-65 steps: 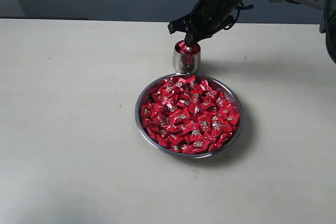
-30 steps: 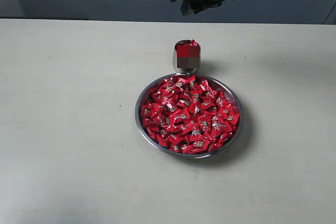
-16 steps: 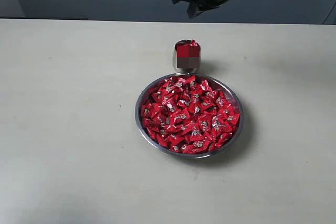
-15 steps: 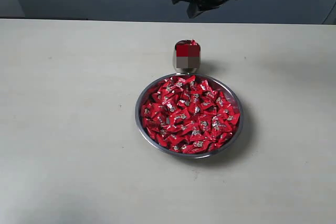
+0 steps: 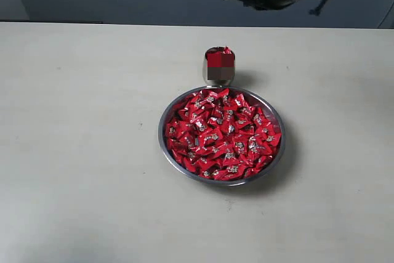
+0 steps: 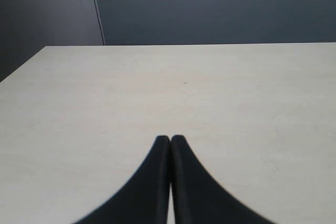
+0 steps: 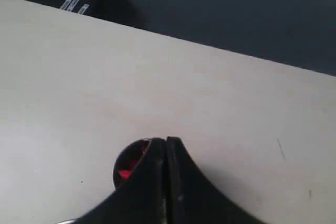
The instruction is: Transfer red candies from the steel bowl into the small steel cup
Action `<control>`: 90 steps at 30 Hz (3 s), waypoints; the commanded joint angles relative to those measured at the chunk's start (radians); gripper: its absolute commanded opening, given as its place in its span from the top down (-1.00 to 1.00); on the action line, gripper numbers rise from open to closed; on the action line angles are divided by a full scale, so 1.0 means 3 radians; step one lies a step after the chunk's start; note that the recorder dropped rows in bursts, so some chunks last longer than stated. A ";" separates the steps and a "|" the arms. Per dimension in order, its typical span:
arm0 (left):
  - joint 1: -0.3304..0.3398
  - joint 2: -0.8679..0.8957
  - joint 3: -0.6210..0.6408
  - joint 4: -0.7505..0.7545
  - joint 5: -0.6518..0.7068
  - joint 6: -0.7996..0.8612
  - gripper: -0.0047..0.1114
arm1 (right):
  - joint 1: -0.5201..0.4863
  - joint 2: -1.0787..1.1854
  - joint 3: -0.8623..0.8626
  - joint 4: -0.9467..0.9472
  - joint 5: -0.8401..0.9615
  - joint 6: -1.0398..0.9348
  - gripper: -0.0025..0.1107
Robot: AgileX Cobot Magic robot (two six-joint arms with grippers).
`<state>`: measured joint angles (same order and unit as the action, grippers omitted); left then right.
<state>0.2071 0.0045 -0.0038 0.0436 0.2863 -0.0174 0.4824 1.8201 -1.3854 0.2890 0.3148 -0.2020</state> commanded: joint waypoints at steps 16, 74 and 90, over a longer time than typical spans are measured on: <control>0.0003 -0.0015 0.0013 0.0004 -0.0006 -0.0009 0.91 | -0.0020 -0.2088 0.2352 0.0035 -0.1264 0.0009 0.97; 0.0003 -0.0015 0.0013 0.0004 -0.0006 -0.0009 0.91 | -0.1680 -0.5450 0.4257 -0.0763 -0.0065 -0.0106 0.97; 0.0003 -0.0015 0.0013 0.0004 -0.0006 -0.0009 0.91 | -0.1680 -0.5726 0.4546 -0.1117 -0.0190 0.0523 0.97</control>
<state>0.2071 0.0045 -0.0038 0.0436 0.2863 -0.0174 -0.0160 0.1384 -0.0541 -0.0073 0.2692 -0.1007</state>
